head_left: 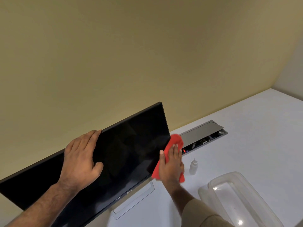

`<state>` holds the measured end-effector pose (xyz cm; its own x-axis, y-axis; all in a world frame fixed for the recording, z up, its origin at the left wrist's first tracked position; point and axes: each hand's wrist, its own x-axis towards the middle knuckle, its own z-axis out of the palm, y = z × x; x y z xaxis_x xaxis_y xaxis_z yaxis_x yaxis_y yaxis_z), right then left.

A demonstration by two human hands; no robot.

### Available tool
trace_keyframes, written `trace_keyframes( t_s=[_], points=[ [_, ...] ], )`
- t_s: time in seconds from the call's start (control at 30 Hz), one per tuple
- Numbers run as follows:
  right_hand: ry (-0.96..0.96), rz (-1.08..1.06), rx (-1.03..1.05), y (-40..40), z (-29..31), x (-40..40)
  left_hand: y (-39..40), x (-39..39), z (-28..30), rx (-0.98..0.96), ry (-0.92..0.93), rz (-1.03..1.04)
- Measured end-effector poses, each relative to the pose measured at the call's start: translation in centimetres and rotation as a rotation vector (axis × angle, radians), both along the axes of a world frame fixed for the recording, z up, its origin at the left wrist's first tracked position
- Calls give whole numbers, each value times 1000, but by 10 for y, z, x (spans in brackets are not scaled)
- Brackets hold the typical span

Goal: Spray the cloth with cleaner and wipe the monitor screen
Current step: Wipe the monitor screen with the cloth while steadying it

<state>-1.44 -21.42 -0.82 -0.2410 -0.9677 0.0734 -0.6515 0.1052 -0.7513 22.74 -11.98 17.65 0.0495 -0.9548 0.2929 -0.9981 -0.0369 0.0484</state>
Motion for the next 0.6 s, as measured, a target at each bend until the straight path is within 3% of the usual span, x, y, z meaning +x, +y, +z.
trace_keyframes(
  t_s=[0.47,0.6],
  points=[
    [-330,-50,203,9,0,-16,3,-1,1,7,-10,2],
    [-290,-66,247,14,9,-19,3,-2,2,8,-9,5]
  ],
)
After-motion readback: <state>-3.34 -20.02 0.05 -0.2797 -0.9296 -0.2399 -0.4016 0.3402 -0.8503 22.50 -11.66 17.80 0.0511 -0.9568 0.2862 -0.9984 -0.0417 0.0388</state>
